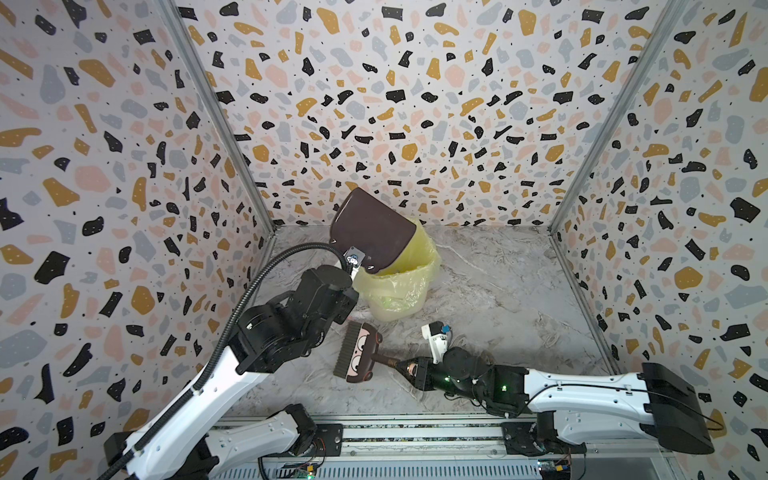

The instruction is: Sweep away the paper scraps from the table

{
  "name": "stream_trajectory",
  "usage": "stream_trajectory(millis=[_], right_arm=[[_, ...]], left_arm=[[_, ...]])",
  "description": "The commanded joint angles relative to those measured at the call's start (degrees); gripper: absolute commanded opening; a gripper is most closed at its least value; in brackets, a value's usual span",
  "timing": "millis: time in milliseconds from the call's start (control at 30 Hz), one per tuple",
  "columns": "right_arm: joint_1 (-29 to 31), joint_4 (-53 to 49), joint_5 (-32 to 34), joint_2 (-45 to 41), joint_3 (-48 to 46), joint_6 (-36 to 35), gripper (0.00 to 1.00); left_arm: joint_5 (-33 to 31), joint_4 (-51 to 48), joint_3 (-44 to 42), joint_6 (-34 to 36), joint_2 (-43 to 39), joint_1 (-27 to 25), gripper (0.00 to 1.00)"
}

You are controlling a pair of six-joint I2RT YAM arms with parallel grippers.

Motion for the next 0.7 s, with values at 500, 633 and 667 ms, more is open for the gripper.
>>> stream_trajectory(millis=[500,633,667], right_arm=[[-0.6,21.5,17.7,29.0,17.5,18.2,0.0],[-0.9,15.9,18.8,31.4,20.9,21.2,0.0],[-1.0,14.9,18.8,32.0,21.8,21.6,0.0]], left_arm=[[3.7,2.6,-2.3,0.7,-4.6,-0.1,0.0],[3.6,1.6,-2.2,0.6,-5.4,-0.1,0.0],[3.5,1.4,-2.3,0.6,-5.5,-0.1,0.0]])
